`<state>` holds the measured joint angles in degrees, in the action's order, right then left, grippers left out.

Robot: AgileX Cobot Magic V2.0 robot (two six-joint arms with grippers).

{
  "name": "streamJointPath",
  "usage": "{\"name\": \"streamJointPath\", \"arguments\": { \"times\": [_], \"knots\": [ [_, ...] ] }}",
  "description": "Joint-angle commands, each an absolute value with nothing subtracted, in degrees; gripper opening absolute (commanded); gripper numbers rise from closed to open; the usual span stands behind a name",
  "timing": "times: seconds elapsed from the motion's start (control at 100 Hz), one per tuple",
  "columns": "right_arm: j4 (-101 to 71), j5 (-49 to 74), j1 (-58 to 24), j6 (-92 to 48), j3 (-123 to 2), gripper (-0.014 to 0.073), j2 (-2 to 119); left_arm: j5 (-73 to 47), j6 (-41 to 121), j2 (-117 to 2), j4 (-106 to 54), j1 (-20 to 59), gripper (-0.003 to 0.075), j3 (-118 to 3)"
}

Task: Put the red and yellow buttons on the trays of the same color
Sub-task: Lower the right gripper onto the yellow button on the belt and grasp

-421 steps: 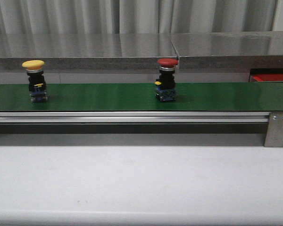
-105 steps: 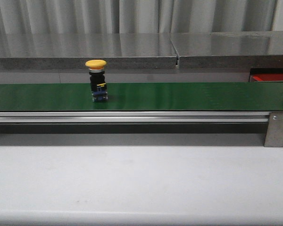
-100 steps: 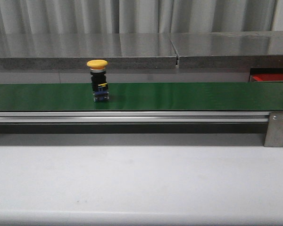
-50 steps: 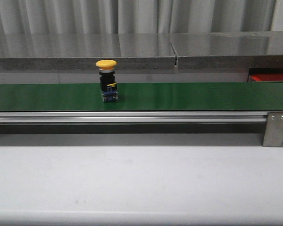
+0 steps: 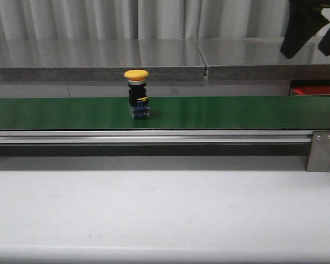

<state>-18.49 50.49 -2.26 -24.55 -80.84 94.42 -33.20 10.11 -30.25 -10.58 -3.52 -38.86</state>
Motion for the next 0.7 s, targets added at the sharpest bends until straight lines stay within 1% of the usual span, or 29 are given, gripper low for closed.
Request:
{"name": "streamJointPath", "arguments": {
  "times": [0.0, 0.17, 0.36, 0.52, 0.69],
  "knots": [
    [-20.2, 51.0, -5.3, -22.8, -81.4, 0.0596, 91.3, -28.8, 10.1, -30.5, -11.1, -3.1, -0.002, -40.3],
    [-20.1, 49.8, -11.6, -19.7, -81.4, 0.0596, 91.6, -28.8, 10.1, -30.5, -11.1, -3.1, -0.002, -40.3],
    [-20.1, 46.2, -18.4, -19.7, -81.5, 0.0596, 94.0, -28.8, 10.1, -30.5, -11.1, -3.1, -0.002, -40.3],
    [-20.2, 43.9, -21.3, -19.1, -82.5, 0.0596, 97.4, -28.8, 10.1, -30.5, -11.1, -3.1, -0.002, -40.3],
    [-20.3, 43.9, -22.9, -18.0, -86.7, 0.0596, 100.8, -28.8, 10.1, -30.5, -11.1, -3.1, -0.002, -40.3]
  ]
}}
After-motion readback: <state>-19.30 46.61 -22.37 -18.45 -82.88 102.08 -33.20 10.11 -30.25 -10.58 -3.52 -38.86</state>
